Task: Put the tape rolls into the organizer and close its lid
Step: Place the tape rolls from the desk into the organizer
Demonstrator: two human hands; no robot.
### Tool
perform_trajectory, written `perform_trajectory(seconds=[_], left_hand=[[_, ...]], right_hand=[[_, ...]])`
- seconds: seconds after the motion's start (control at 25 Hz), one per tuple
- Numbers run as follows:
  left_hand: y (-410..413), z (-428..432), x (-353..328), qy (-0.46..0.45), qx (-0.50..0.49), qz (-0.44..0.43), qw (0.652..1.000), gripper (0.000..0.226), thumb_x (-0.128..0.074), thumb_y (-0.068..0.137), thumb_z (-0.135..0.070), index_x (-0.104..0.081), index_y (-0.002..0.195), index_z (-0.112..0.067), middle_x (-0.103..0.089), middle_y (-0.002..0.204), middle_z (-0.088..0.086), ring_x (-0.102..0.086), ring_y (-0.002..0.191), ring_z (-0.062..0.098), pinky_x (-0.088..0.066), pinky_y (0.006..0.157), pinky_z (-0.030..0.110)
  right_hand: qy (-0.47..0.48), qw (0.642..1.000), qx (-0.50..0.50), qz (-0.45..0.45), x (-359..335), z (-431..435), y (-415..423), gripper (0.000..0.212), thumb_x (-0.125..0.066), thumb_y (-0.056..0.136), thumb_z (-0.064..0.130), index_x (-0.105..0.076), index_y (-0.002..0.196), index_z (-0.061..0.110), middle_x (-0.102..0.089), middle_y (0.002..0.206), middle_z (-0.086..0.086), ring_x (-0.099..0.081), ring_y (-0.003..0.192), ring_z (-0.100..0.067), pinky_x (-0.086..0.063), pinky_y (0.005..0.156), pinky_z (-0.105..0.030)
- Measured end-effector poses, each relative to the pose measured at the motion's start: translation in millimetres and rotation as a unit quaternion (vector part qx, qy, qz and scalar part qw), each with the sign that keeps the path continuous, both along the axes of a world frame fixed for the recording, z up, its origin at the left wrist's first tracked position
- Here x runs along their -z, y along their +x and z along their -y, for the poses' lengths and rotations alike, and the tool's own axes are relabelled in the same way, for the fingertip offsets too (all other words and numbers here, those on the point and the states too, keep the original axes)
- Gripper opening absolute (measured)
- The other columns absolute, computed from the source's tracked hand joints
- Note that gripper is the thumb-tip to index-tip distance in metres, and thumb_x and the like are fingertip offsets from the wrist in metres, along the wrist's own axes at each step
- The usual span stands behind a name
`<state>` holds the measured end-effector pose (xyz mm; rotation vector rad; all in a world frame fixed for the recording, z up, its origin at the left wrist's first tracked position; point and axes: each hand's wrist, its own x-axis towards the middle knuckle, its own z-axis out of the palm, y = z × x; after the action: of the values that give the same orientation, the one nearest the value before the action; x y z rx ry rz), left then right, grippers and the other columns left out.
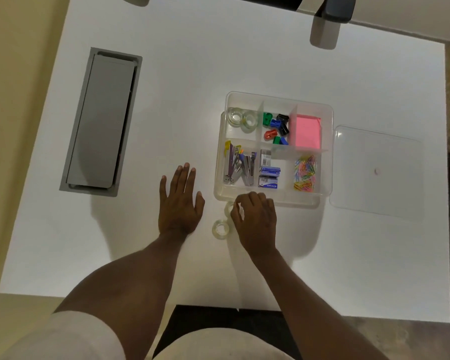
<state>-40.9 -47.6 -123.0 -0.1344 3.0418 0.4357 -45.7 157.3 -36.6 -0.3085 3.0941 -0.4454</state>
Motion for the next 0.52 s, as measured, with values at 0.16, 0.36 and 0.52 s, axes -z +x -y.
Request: perform_trajectory(seconds=[0.16,0.36,0.52], left_hand=[[2.0,1.9,-0.4,-0.005,0.000,-0.005,1.000,0.067,-0.026,0.107,-0.049,-0.015,0.169,-0.025,-0.014,0.178,-0.001,-0.010,0.166,0.018,-0.012,0.133,0.056],[3.2,-0.3,0.2,0.009,0.001,-0.012,1.000,0.067,-0.028,0.107,-0.048,-0.016,0.169,-0.024,-0.016,0.178,0.000,-0.012,0.166,0.018,-0.010,0.134,0.056],[6.2,1.7,0.6,0.003,0.002,-0.009,1.000,0.067,-0.027,0.107,-0.048,-0.015,0.169,-0.024,-0.015,0.178,0.001,-0.011,0.166,0.018,-0.010,0.134,0.055]], right_hand=[[0.010,0.998,-0.009,0.058,11.5,-10.7,30.1,0.023,-0.073,0.087,0.021,-0.068,0.109,0.016,-0.068,0.100,-0.002,-0.062,0.087,-0.020,-0.053,0.074,-0.033],[0.014,0.994,-0.027,0.104,17.6,-19.1,35.8,0.034,-0.076,0.088,0.021,-0.065,0.120,0.018,-0.064,0.106,-0.005,-0.062,0.082,-0.020,-0.057,0.067,-0.032],[0.016,0.995,-0.057,0.082,16.9,-21.9,38.3,0.020,-0.075,0.090,0.025,-0.069,0.107,0.017,-0.062,0.102,-0.005,-0.059,0.079,-0.018,-0.056,0.065,-0.030]])
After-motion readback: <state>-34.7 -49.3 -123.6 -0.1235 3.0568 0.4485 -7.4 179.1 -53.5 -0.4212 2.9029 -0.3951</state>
